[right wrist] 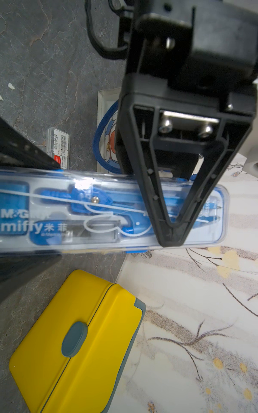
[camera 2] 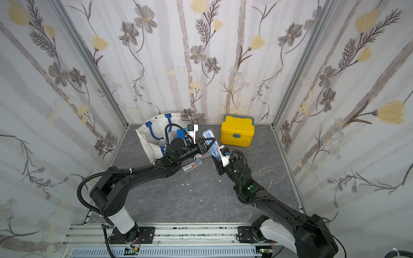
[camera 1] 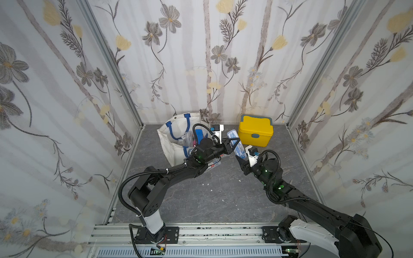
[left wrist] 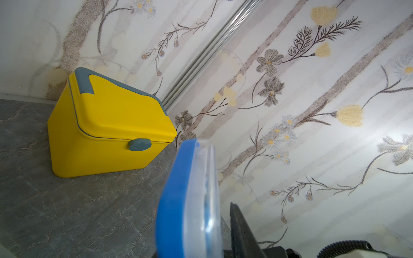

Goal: Put the compass set into the canvas bag
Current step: Pick up the compass set at the center of the board.

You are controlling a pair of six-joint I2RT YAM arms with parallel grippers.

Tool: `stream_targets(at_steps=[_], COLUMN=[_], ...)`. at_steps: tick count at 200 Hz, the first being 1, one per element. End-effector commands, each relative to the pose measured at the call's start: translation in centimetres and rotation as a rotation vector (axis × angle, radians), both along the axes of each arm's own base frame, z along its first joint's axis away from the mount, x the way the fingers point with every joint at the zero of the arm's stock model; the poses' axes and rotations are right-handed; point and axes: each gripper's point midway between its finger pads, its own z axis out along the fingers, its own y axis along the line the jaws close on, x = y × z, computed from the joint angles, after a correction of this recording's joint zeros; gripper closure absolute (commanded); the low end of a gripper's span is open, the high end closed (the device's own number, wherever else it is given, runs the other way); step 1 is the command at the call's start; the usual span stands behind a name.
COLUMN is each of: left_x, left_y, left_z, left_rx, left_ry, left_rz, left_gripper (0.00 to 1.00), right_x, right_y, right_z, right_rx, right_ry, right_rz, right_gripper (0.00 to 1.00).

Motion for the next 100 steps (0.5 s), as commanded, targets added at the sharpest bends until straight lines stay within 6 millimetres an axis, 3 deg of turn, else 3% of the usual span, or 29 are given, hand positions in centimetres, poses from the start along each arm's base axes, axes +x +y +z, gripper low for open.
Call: stream_targets(at_steps=[1, 57, 100], left_x=[-0.21, -0.31, -0.25], left_y=[-0.16, -0.31, -0.37], left_z=[1.45, 1.77, 1.78], left_rx=[-0.037, -0.044, -0.042], left_ry=[-0.035, -0.042, -0.045], left_rz=[-0.015, -0.024, -0.024], left_gripper=[0.77, 0.84, 0.87], right_x=[0.2, 0.26, 0.28], right_y=[0.0, -0.02, -0.21], right_z=[0.9, 0.94, 0.91], right_rx=[0.019, 0.017, 0.019], right_ry=[-0.022, -0.024, -0.021], right_rz=[-0.007, -0.008, -0.018], right_gripper=[0.53, 0.52, 0.39])
